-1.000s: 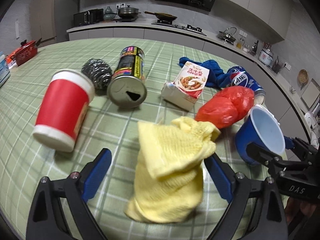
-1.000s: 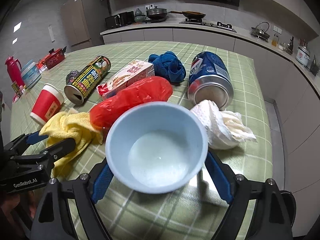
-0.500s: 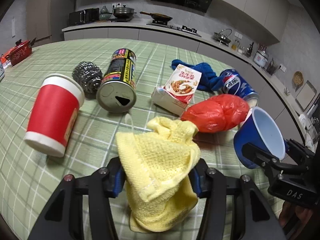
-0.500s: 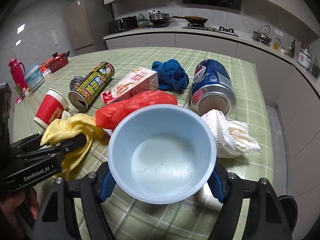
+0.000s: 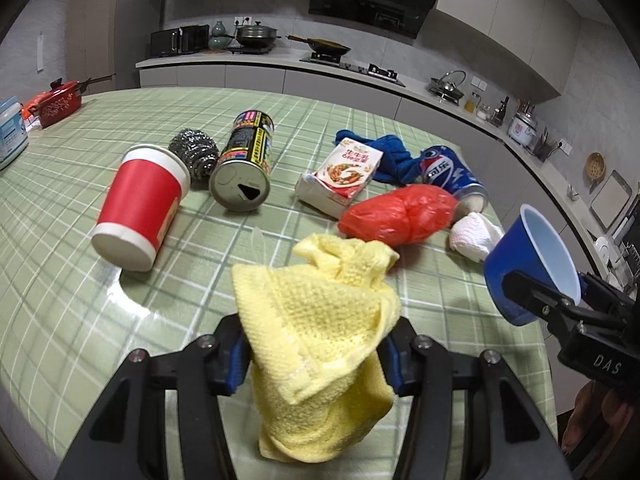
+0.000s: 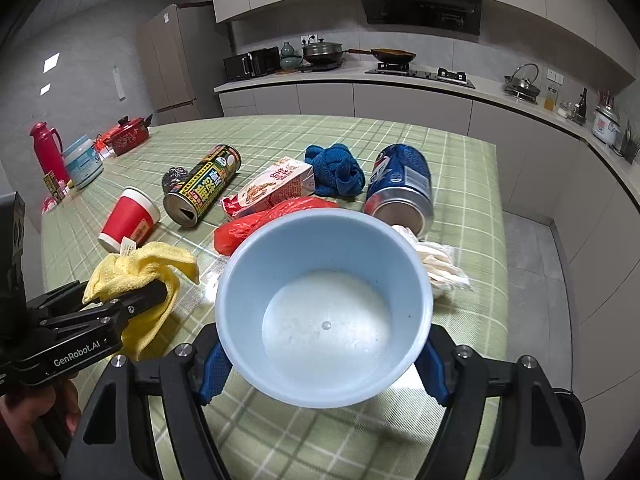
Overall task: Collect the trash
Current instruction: 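Lift the cloth and bowl and carry both tools over the black bin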
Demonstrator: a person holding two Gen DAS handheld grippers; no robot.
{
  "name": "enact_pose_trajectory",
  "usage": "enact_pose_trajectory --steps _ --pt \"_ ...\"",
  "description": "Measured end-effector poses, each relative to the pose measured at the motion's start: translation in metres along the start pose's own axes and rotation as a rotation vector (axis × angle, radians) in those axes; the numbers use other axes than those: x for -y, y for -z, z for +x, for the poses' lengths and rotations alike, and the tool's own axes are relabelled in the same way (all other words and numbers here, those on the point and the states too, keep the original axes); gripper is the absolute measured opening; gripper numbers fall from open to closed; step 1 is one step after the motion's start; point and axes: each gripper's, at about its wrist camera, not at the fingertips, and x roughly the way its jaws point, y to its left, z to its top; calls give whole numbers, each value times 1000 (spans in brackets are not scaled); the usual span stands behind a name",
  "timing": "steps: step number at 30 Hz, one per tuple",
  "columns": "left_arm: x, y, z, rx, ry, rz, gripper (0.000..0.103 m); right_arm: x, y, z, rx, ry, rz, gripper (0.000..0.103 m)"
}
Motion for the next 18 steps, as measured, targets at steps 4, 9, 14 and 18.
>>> enact_pose_trajectory --steps 4,9,14,18 --pt "11 3 -6 7 8 5 54 6 4 -13 9 8 4 78" --pt "34 6 -10 18 38 29 54 23 10 -33 24 40 27 78" --pt "59 3 -8 24 80 65 54 48 16 -52 42 88 65 78" --pt "87 2 -3 23 114 101 54 70 24 -67 50 125 99 78"
